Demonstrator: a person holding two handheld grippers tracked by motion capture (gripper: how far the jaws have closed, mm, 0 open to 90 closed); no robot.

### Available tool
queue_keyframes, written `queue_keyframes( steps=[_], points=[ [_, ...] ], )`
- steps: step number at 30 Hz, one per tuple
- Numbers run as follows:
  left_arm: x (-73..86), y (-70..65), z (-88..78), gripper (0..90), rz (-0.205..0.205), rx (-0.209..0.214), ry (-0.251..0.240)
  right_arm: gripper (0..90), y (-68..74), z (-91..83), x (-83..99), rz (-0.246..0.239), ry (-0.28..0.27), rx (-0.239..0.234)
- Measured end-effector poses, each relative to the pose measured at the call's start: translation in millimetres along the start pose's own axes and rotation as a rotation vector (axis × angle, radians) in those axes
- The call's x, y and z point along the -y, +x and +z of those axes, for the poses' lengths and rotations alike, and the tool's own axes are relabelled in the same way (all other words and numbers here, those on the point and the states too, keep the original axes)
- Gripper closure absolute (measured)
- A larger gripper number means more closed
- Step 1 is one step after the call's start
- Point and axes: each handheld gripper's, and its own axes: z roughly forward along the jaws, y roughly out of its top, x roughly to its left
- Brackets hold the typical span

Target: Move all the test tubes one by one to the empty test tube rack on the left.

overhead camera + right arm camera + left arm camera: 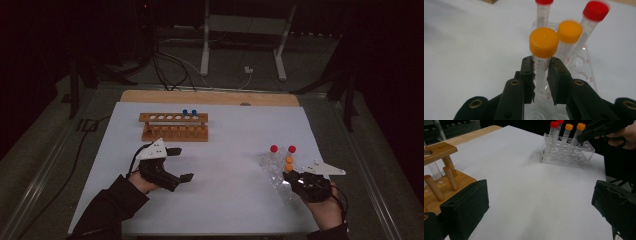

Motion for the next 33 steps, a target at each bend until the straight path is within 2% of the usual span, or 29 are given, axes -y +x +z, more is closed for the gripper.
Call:
queue_keyframes(
  steps=[9, 14, 18, 24, 30, 33],
  points=[
    [-5.0, -1.6, -0.8, 1.9, 0.011, 0.010, -0.008, 75.1, 8.0, -25.4, -21.9, -0.040, -0.079, 0.028],
    [-11.4, -4.3, -0.3, 1.9, 0.020, 0.019, -0.020, 75.1, 18.2, -33.0, -34.3, -0.064, -0.120, -0.007],
    [-16.4, -7.3, 4.1, 1.9, 0.031, 0.031, -0.018, 75.1, 33.6, -23.1, -39.7, -0.092, -0.111, -0.059],
    [-21.1, -10.3, 15.1, 1.9, 0.043, 0.059, -0.017, 75.2, 56.8, 1.1, -43.0, -0.126, -0.091, -0.136],
    [-27.8, -17.9, 29.6, 1.9, 0.061, 0.108, -0.018, 75.2, 82.1, 19.4, -44.1, -0.177, -0.063, -0.204],
    [-31.8, -22.5, 37.9, 2.4, 0.076, 0.135, -0.011, 75.2, 90.5, 24.8, -45.7, -0.186, -0.057, -0.237]
  ],
)
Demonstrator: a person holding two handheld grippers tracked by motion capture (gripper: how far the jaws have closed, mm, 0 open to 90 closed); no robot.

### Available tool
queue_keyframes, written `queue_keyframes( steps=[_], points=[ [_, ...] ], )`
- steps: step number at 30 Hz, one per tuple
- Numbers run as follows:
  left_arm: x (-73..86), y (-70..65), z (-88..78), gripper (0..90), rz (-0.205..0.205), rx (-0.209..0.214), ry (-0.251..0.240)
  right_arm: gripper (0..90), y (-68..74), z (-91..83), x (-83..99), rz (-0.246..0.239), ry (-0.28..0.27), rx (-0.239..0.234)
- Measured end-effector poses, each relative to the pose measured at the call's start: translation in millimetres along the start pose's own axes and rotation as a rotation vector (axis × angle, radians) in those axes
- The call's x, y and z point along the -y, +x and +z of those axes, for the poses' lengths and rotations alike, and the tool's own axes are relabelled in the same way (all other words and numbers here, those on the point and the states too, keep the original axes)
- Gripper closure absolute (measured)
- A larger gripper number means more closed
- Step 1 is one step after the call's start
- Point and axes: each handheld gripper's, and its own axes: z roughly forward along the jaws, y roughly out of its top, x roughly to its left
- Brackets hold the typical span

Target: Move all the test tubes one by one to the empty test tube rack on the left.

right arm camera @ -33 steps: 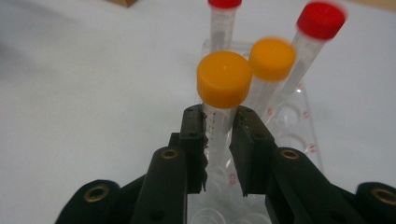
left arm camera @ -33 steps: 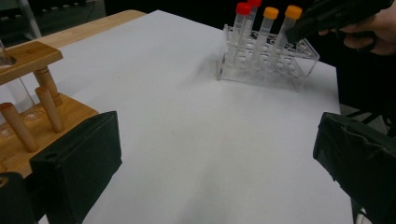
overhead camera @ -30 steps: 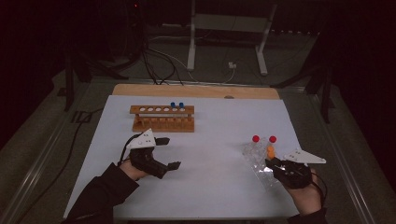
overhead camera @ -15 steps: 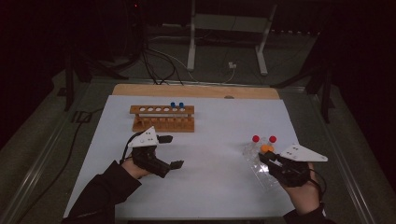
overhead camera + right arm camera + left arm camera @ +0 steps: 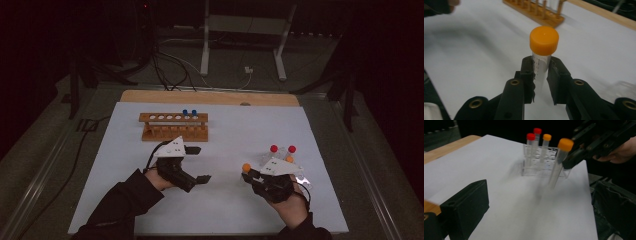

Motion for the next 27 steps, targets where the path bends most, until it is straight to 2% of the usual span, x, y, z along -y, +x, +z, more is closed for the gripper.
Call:
queue_keyframes(
  steps=[8, 13, 16, 18, 20, 22, 25, 27],
  points=[
    [-10.3, -8.4, 21.5, 5.9, 0.024, 0.073, -0.006, 75.1, 13.1, 14.4, -4.2, -0.026, 0.011, -0.055],
    [-15.0, -10.0, 31.5, 17.4, 0.036, 0.080, -0.022, 75.2, 18.4, 17.9, -6.3, -0.034, 0.012, -0.075],
    [-17.2, -12.5, 36.6, 24.7, 0.050, 0.095, -0.018, 75.2, 19.3, 19.2, -6.7, -0.032, 0.015, -0.081],
    [-18.5, -14.8, 40.2, 34.3, 0.074, 0.088, -0.004, 75.1, 19.1, 19.5, -6.7, -0.029, 0.014, -0.082],
    [-19.1, -15.5, 42.6, 41.0, 0.084, 0.100, 0.001, 75.1, 19.2, 19.4, -6.9, -0.029, 0.012, -0.081],
    [-19.8, -16.5, 45.4, 47.9, 0.104, 0.088, 0.014, 75.1, 19.3, 18.9, -7.2, -0.029, 0.010, -0.082],
    [-20.1, -16.4, 46.7, 58.2, 0.111, 0.103, 0.012, 75.1, 20.1, 18.2, -7.5, -0.029, 0.008, -0.084],
    [-20.6, -17.5, 46.2, 67.5, 0.131, 0.105, 0.005, 75.1, 19.8, 18.3, -7.6, -0.026, 0.007, -0.082]
  ],
)
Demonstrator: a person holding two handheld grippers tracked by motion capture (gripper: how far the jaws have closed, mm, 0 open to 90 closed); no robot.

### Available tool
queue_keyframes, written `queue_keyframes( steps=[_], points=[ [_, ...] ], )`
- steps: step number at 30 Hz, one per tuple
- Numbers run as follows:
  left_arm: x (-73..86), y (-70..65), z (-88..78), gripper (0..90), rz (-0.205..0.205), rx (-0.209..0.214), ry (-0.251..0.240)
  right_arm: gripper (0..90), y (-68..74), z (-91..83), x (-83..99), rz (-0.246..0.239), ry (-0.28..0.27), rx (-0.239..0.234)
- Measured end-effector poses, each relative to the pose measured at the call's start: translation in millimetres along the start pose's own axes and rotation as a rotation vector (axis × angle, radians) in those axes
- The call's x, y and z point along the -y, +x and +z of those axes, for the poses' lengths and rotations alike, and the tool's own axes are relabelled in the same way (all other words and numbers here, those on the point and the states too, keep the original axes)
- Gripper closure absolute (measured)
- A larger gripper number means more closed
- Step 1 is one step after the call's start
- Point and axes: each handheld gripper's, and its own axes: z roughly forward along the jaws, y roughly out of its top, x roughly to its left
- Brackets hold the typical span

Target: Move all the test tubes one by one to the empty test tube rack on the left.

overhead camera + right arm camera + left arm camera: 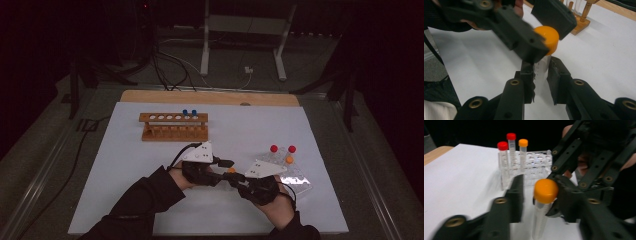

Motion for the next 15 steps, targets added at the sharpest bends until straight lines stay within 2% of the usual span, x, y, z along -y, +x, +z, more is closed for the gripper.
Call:
queue_keyframes(
  steps=[1, 8, 10, 15],
  points=[
    [-0.6, -0.4, -0.3, 70.6, 0.000, -0.001, 0.000, 75.0, -0.7, 0.0, 0.0, 0.005, -0.003, 0.001],
    [-7.1, -0.5, -4.7, 71.8, 0.015, -0.004, -0.012, 73.0, -1.2, -4.8, -0.9, 0.010, -0.038, -0.004],
    [-9.4, 2.2, -8.7, 71.8, 0.015, -0.012, -0.014, 63.8, -2.1, -7.2, -1.8, 0.021, -0.048, -0.002],
    [-13.5, 13.6, -23.5, 71.8, 0.004, -0.062, -0.020, 50.7, -6.0, -19.8, -3.2, 0.033, -0.101, 0.021]
  ],
)
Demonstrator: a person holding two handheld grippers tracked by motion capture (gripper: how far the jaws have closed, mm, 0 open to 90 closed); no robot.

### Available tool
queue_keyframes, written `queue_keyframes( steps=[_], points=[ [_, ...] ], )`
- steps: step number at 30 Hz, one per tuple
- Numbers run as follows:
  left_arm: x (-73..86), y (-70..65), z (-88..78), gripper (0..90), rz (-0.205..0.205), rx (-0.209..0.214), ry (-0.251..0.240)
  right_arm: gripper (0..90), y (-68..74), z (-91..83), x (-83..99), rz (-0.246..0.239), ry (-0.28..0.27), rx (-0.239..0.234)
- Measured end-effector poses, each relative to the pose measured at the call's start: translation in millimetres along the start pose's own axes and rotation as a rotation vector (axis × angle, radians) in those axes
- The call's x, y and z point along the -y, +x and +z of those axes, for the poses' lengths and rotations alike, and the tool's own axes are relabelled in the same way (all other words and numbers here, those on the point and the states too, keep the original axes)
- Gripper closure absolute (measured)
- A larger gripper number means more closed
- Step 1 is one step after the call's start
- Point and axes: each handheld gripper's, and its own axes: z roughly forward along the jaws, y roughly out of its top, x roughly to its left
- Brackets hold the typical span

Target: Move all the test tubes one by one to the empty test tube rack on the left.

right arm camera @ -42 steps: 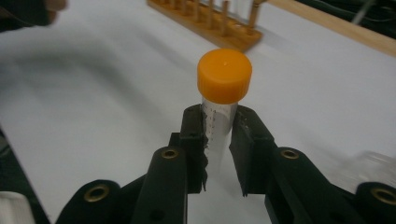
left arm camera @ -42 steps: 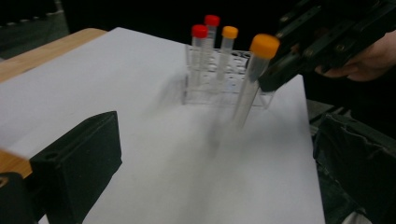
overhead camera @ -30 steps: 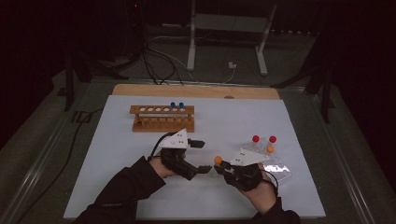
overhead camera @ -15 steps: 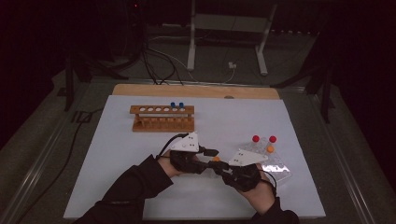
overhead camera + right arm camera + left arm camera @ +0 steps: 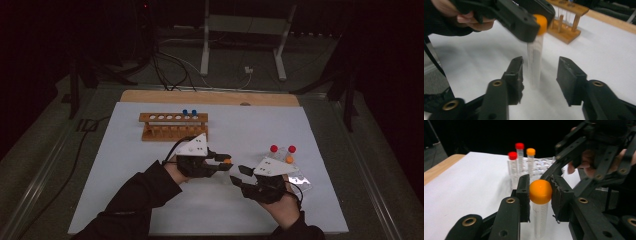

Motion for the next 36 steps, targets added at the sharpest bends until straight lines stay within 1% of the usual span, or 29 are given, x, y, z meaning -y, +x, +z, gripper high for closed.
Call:
queue_keyframes(
  steps=[1, 3, 4, 5, 6, 10, 11, 12, 17, 20, 23, 24, 25, 27, 29, 33, 36],
  points=[
    [-1.4, 3.9, -4.5, 71.9, -0.005, -0.013, -0.001, 47.8, 0.1, -1.7, -0.4, 0.001, -0.005, 0.005],
    [-3.6, 9.8, -11.7, 71.9, -0.006, -0.042, -0.002, 38.3, 0.0, -4.8, -1.4, 0.000, -0.021, 0.011],
    [-4.4, 13.3, -15.1, 71.9, -0.013, -0.051, -0.005, 35.0, 0.2, -5.2, -1.5, 0.001, -0.022, 0.014],
    [-5.0, 16.8, -18.7, 71.9, -0.019, -0.065, -0.006, 28.7, 0.1, -5.0, -1.4, 0.008, -0.022, 0.017],
    [-5.5, 20.3, -22.1, 71.9, -0.020, -0.084, -0.004, 25.0, 0.1, -4.3, -1.2, 0.014, -0.021, 0.021],
    [-7.0, 36.0, -35.9, 71.9, -0.033, -0.146, 0.006, 17.1, 0.2, -2.7, 0.3, 0.020, -0.027, 0.021],
    [-7.1, 39.8, -38.8, 71.9, -0.037, -0.161, 0.007, 14.2, -0.3, -2.6, 0.6, 0.019, -0.027, 0.011],
    [-7.0, 43.8, -41.7, 71.9, -0.044, -0.174, 0.008, 13.7, -0.5, -2.8, 0.8, 0.025, -0.028, 0.009],
    [-5.7, 61.2, -53.8, 71.8, -0.065, -0.240, 0.021, 2.6, -2.2, -2.8, 1.3, 0.028, -0.027, -0.015],
    [-5.1, 69.8, -60.3, 71.9, -0.069, -0.280, 0.028, 0.0, -2.5, -3.6, 1.5, 0.035, -0.031, -0.027],
    [-4.9, 78.6, -67.2, 71.9, -0.078, -0.317, 0.027, 0.0, -3.0, -4.4, 1.6, 0.035, -0.036, -0.031],
    [-5.0, 81.5, -69.6, 71.9, -0.087, -0.323, 0.022, 0.0, -3.4, -4.4, 1.7, 0.033, -0.033, -0.038],
    [-5.0, 84.1, -71.9, 71.9, -0.090, -0.335, 0.017, 0.0, -3.5, -4.4, 1.8, 0.034, -0.033, -0.033],
    [-5.0, 89.6, -76.4, 71.8, -0.099, -0.349, 0.016, 0.0, -3.6, -4.4, 1.9, 0.035, -0.032, -0.041],
    [-5.0, 95.6, -80.2, 71.9, -0.107, -0.368, 0.014, 0.0, -3.1, -4.7, 2.0, 0.035, -0.039, -0.031],
    [-6.2, 106.6, -85.9, 71.9, -0.113, -0.410, 0.016, 0.0, -3.5, -6.5, 1.5, 0.036, -0.055, -0.028],
    [-6.3, 116.0, -89.9, 71.9, -0.122, -0.440, 0.020, 0.0, -4.1, -7.1, 1.6, 0.034, -0.056, -0.026]
  ],
)
